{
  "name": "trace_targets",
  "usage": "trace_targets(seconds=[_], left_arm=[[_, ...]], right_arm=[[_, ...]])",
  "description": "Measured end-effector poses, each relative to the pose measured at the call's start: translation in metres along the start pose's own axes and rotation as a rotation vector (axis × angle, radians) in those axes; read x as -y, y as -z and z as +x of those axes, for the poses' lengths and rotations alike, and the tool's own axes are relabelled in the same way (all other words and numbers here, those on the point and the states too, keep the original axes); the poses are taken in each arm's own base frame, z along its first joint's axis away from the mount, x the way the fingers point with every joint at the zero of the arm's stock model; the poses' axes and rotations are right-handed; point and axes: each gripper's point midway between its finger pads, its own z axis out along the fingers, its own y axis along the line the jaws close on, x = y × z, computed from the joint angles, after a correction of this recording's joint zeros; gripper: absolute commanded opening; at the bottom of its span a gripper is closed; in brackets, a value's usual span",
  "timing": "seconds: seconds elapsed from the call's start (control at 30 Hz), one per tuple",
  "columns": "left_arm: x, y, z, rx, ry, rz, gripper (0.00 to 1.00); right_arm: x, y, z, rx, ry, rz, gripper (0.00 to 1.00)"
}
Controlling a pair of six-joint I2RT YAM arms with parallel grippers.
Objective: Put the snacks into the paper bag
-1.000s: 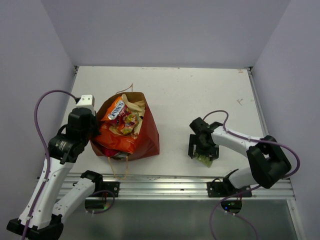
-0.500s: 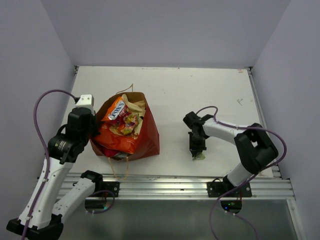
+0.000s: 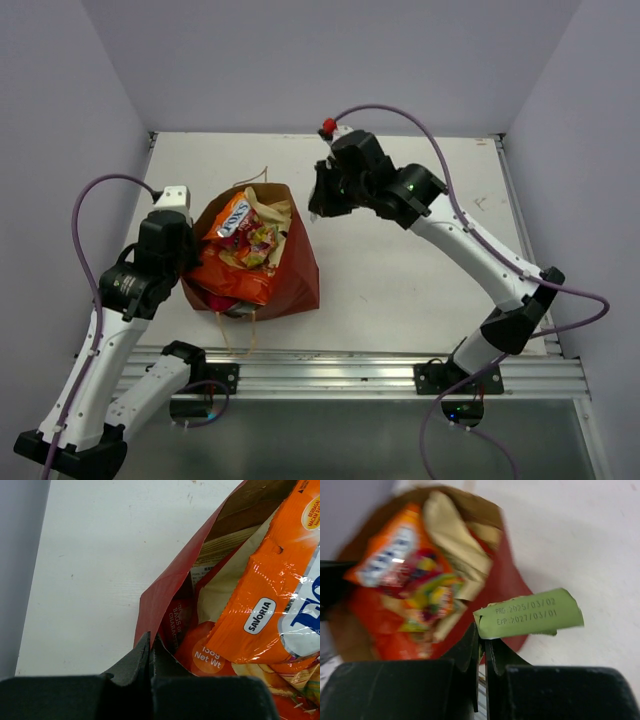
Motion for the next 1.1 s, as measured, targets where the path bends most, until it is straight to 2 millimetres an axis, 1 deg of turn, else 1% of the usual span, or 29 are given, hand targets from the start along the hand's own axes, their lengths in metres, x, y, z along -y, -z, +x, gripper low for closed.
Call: trace_targets(seconds=[0.07, 0.13, 0.17, 0.2, 0.27, 0.3, 0.33, 0.37, 0.43, 0.47, 0.5, 0.53, 0.57, 0.73, 0.77, 0.8, 0.83, 0.87, 0.93, 1.0, 1.07, 1.1], left_arm=[[0.000, 0.000, 0.000, 0.001, 0.000, 0.000, 0.00], [0.000, 0.000, 0.000, 0.000, 0.000, 0.000, 0.00], [0.000, 0.000, 0.000, 0.000, 0.000, 0.000, 0.00], [0.000, 0.000, 0.000, 0.000, 0.000, 0.000, 0.00], [0.000, 0.000, 0.000, 0.001, 0.000, -0.001, 0.00], [0.000, 0.000, 0.000, 0.001, 0.000, -0.002, 0.00], [-0.001, 0.000, -0.001, 0.002, 0.000, -0.004, 0.00], [-0.001, 0.000, -0.001, 0.002, 0.001, -0.004, 0.00], [-0.001, 0.000, -0.001, 0.004, 0.001, -0.006, 0.00], [-0.001, 0.000, -0.001, 0.003, 0.001, -0.007, 0.00], [-0.001, 0.001, -0.001, 0.001, 0.000, -0.007, 0.00], [-0.002, 0.001, 0.000, -0.001, -0.001, -0.008, 0.00], [-0.002, 0.001, 0.000, 0.000, -0.001, -0.007, 0.00], [-0.002, 0.001, -0.001, 0.003, 0.000, -0.007, 0.00], [-0.002, 0.001, -0.001, 0.002, 0.000, -0.007, 0.00], [-0.002, 0.001, -0.001, 0.002, 0.000, -0.007, 0.00], [-0.002, 0.001, -0.001, 0.003, 0.000, -0.007, 0.00], [-0.002, 0.001, -0.001, 0.003, 0.000, -0.006, 0.00], [-0.002, 0.001, -0.001, 0.004, 0.001, -0.006, 0.00], [-0.002, 0.001, -0.001, 0.004, 0.000, -0.006, 0.00], [-0.001, 0.001, -0.001, 0.004, 0.001, -0.006, 0.00], [-0.001, 0.001, -0.002, 0.005, 0.001, -0.005, 0.00]], right_arm=[[-0.046, 0.031, -0.039, 0.105, 0.030, -0.149, 0.00], [-0.087, 0.052, -0.058, 0.147, 0.070, -0.279, 0.00], [-0.105, 0.056, -0.065, 0.163, 0.089, -0.332, 0.00], [-0.120, 0.055, -0.066, 0.157, 0.109, -0.370, 0.00], [-0.142, 0.042, -0.057, 0.119, 0.143, -0.416, 0.00], [-0.153, 0.026, -0.044, 0.076, 0.164, -0.428, 0.00], [-0.160, 0.011, -0.029, 0.028, 0.181, -0.431, 0.00], [-0.162, -0.002, -0.016, -0.013, 0.193, -0.422, 0.00], [-0.163, -0.032, 0.017, -0.115, 0.221, -0.385, 0.00], [-0.160, -0.042, 0.032, -0.158, 0.233, -0.365, 0.00], [-0.157, -0.048, 0.042, -0.187, 0.244, -0.348, 0.00], [-0.154, -0.050, 0.047, -0.203, 0.251, -0.336, 0.02], [-0.152, -0.049, 0.048, -0.204, 0.256, -0.323, 0.03], [-0.136, -0.035, 0.033, -0.165, 0.272, -0.245, 0.03], [-0.133, -0.031, 0.031, -0.161, 0.274, -0.226, 0.06], [-0.130, -0.028, 0.029, -0.159, 0.275, -0.212, 0.24], [-0.127, -0.026, 0.028, -0.159, 0.273, -0.197, 0.36], [-0.123, -0.024, 0.028, -0.162, 0.274, -0.181, 0.47], [-0.116, -0.023, 0.032, -0.178, 0.285, -0.155, 0.63], [-0.108, -0.024, 0.037, -0.189, 0.292, -0.126, 0.71], [-0.101, -0.022, 0.039, -0.192, 0.293, -0.106, 0.72], [-0.100, -0.020, 0.037, -0.183, 0.293, -0.101, 0.72]])
